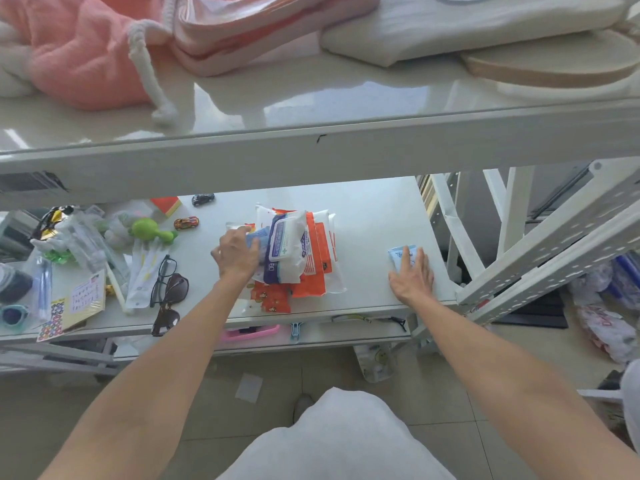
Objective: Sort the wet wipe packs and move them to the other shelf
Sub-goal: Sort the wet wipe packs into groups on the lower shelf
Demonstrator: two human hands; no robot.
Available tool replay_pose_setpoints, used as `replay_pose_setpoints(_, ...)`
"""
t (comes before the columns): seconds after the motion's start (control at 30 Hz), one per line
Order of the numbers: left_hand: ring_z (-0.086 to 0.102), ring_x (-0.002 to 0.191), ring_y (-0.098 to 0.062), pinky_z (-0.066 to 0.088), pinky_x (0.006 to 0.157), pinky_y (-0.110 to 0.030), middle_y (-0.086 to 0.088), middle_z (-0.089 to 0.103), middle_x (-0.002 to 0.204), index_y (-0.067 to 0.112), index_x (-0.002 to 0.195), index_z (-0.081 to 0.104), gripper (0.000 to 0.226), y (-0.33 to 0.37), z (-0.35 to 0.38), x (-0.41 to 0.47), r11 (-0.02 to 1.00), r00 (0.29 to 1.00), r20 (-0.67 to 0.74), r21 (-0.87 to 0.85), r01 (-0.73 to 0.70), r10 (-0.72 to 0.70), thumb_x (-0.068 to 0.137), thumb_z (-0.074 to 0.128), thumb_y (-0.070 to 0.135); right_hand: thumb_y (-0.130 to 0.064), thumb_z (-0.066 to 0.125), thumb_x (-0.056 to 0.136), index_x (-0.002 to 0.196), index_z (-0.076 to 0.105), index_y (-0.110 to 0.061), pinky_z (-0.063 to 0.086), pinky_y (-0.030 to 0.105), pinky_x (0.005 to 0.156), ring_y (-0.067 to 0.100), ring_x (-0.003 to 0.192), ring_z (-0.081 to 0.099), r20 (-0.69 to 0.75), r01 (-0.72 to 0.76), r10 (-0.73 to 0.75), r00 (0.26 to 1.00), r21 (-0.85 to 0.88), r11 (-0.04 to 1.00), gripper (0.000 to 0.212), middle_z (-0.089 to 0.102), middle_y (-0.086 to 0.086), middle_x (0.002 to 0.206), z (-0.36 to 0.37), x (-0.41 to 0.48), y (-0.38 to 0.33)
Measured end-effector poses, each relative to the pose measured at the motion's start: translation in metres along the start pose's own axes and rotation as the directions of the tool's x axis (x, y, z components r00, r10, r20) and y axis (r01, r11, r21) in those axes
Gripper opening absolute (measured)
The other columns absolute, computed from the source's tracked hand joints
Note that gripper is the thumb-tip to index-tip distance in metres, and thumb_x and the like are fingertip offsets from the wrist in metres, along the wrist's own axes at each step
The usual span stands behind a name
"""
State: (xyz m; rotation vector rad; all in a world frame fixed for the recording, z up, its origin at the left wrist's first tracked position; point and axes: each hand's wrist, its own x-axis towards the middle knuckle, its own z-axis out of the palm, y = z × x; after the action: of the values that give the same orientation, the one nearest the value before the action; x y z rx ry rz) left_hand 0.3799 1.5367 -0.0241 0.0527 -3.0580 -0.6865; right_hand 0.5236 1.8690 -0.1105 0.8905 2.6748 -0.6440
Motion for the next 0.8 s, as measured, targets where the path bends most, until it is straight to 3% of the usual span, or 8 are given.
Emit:
replay_pose_setpoints(0.13,0.055,0.121,-0.036,0.043,0.097,-0.048,-0.015,0.064,0.127,0.018,0.133,0.065,0.055,0.007,-0.009,0.004,0.995,0.995,0.098,0.098,-0.013,0.004,0.092,0.064,0.055,-0.038,0.041,0.102,0.163,0.01,-0.017,0.005,0.051,0.125,0.03,0.158,-0.002,-0.094,0.003,0.006,0.996,0.098,0.995,0.072,-0.002,0.012,0.171,-0.011,-0.003,-0.01)
replay_pose_setpoints(0.23,0.057,0.122,-0.033,0.045,0.098,-0.048,-0.012,0.064,0.13,0.017,0.128,0.068,0.05,0.008,-0.017,0.011,0.999,0.988,0.152,0.037,0.022,-0.028,0.091,0.069,0.05,-0.033,0.047,0.101,0.154,0.036,-0.013,0.025,0.053,0.119,0.032,0.15,0.029,-0.198,0.151,-0.103,0.975,0.24,0.959,0.058,0.03,0.012,0.164,-0.019,-0.009,-0.046)
replay_pose_setpoints(0.37,0.062,0.117,-0.031,0.051,0.099,-0.048,-0.012,0.067,0.125,0.011,0.121,0.068,0.042,0.003,-0.033,0.017,0.966,0.977,0.108,-0.164,0.201,-0.184,0.088,0.073,0.038,-0.036,0.054,0.101,0.14,0.055,-0.011,0.041,0.048,0.112,0.031,0.131,0.056,-0.134,0.297,-0.265,0.955,0.404,0.865,0.046,0.06,0.012,0.143,-0.028,-0.019,-0.106)
replay_pose_setpoints(0.47,0.068,0.108,-0.031,0.057,0.09,-0.04,-0.013,0.069,0.12,0.01,0.117,0.067,0.041,-0.01,-0.046,0.027,0.807,0.921,0.099,-0.454,0.379,-0.377,0.086,0.076,0.035,-0.034,0.058,0.098,0.136,0.059,-0.012,0.042,0.05,0.11,0.029,0.126,0.058,-0.178,0.342,-0.293,0.939,0.436,0.832,0.043,0.063,0.012,0.137,-0.034,-0.024,-0.138)
replay_pose_setpoints(0.53,0.069,0.1,-0.028,0.059,0.087,-0.041,-0.011,0.069,0.119,0.012,0.113,0.064,0.039,-0.018,-0.052,0.037,0.585,0.855,0.243,-0.642,0.496,-0.458,0.086,0.077,0.036,-0.03,0.062,0.095,0.128,0.064,-0.013,0.048,0.045,0.105,0.025,0.117,0.063,-0.214,0.384,-0.32,0.923,0.465,0.798,0.036,0.067,0.01,0.128,-0.04,-0.027,-0.153)
replay_pose_setpoints(0.63,0.065,0.081,-0.02,0.058,0.066,-0.034,-0.007,0.068,0.102,0.008,0.113,0.065,0.032,-0.003,-0.062,0.035,0.379,0.825,0.462,-0.735,0.562,-0.326,0.094,0.072,0.032,-0.025,0.068,0.091,0.106,0.076,-0.015,0.057,0.035,0.088,0.017,0.092,0.071,-0.196,0.377,-0.327,0.925,0.593,0.711,0.02,0.077,0.001,0.102,-0.055,-0.035,-0.174)
replay_pose_setpoints(0.73,0.058,0.072,-0.019,0.052,0.051,-0.027,-0.008,0.059,0.09,0.003,0.116,0.063,0.027,0.042,-0.064,0.023,0.374,0.848,0.506,-0.764,0.525,-0.157,0.102,0.061,0.025,-0.031,0.074,0.09,0.101,0.08,-0.017,0.056,0.033,0.077,0.015,0.076,0.073,-0.059,0.352,-0.462,0.885,0.735,0.58,0.019,0.079,0.0,0.095,-0.069,-0.045,-0.19)
replay_pose_setpoints(0.8,0.063,0.079,-0.025,0.059,0.064,-0.035,-0.017,0.063,0.096,-0.003,0.115,0.063,0.031,0.078,-0.063,0.013,0.412,0.871,0.488,-0.783,0.466,-0.058,0.103,0.057,0.025,-0.046,0.068,0.094,0.108,0.079,-0.015,0.055,0.037,0.081,0.021,0.081,0.073,0.078,0.26,-0.56,0.825,0.828,0.497,0.036,0.079,0.003,0.103,-0.08,-0.053,-0.194)
